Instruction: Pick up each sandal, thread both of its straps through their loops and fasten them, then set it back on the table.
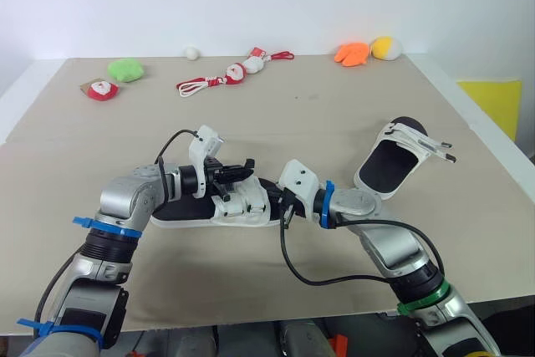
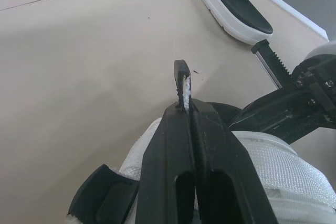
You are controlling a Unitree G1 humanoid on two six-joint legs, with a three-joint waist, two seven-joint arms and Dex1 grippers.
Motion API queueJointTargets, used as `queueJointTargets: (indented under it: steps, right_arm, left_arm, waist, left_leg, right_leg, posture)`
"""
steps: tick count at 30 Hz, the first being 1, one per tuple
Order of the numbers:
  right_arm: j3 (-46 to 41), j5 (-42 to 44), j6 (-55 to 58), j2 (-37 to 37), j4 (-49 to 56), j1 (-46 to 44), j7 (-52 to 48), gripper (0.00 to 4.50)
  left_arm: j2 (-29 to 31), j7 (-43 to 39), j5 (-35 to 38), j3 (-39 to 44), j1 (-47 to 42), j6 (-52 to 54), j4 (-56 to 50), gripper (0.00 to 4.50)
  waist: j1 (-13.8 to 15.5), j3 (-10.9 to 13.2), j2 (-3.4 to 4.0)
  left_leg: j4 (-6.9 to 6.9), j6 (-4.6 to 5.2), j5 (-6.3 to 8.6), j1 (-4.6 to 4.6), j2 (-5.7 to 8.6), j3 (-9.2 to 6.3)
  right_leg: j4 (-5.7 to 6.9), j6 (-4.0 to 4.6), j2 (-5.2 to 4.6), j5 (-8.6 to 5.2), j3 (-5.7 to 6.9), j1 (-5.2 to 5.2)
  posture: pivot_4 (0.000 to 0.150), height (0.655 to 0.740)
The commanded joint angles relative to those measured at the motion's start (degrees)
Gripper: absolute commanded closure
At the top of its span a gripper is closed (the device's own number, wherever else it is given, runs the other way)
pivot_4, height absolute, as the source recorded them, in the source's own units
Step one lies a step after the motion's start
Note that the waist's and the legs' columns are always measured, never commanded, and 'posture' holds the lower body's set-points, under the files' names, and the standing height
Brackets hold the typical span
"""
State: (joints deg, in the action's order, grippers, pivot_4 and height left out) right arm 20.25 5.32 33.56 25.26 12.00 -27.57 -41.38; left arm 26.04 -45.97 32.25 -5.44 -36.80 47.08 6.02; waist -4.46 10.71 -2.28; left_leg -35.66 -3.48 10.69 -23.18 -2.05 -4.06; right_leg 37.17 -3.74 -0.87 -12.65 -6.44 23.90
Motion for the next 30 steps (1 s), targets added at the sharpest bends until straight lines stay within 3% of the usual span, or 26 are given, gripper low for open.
queueJointTargets:
  steps: [1,5,7,29,30]
  right_arm:
    - [0.3,-1.0,0.5,0.5,-1.5,0.1,-0.2,4.50]
    - [0.4,-1.0,0.3,0.4,-1.7,0.0,-0.3,4.50]
    - [0.4,-1.1,0.2,0.4,-1.9,-0.1,-0.4,4.50]
    - [0.5,-1.3,-0.8,0.1,-3.0,-0.8,-0.8,4.50]
    - [0.4,-1.3,-0.9,0.1,-3.0,-0.8,-0.8,4.50]
  left_arm:
    - [2.8,0.4,-3.7,0.2,1.3,-1.0,0.9,4.44]
    - [3.7,0.2,-4.4,-0.2,1.1,-1.5,1.0,4.44]
    - [4.4,-0.5,-5.0,-1.1,1.4,-2.3,0.5,3.72]
    - [4.6,-1.8,-12.2,-3.7,0.5,-11.2,2.7,3.72]
    - [4.6,-2.1,-11.9,-3.6,0.7,-10.9,2.3,3.45]
  waist:
    - [0.0,0.0,0.00]
    - [-0.1,0.0,0.00]
    - [-0.1,0.0,0.00]
    - [-0.1,0.0,0.00]
    - [-0.1,0.0,0.00]
  left_leg:
    - [0.00,0.00,0.00,0.00,0.00,0.00]
    - [0.01,0.00,0.00,0.01,-0.01,0.00]
    - [0.02,0.00,0.00,0.01,-0.02,0.00]
    - [0.03,0.04,-0.02,0.02,-0.02,0.00]
    - [0.03,0.04,-0.03,0.02,-0.02,0.00]
  right_leg:
    - [0.00,0.00,0.00,0.00,0.00,0.00]
    - [0.00,0.00,0.00,0.00,0.00,0.01]
    - [0.00,0.00,0.01,0.00,0.00,0.02]
    - [-0.01,0.01,0.01,0.00,0.00,0.01]
    - [-0.01,0.01,0.01,0.00,0.00,0.01]
  posture:
    - [0.150,0.7400]
    - [0.150,0.7400]
    - [0.150,0.7400]
    - [0.150,0.7400]
    - [0.150,0.7400]
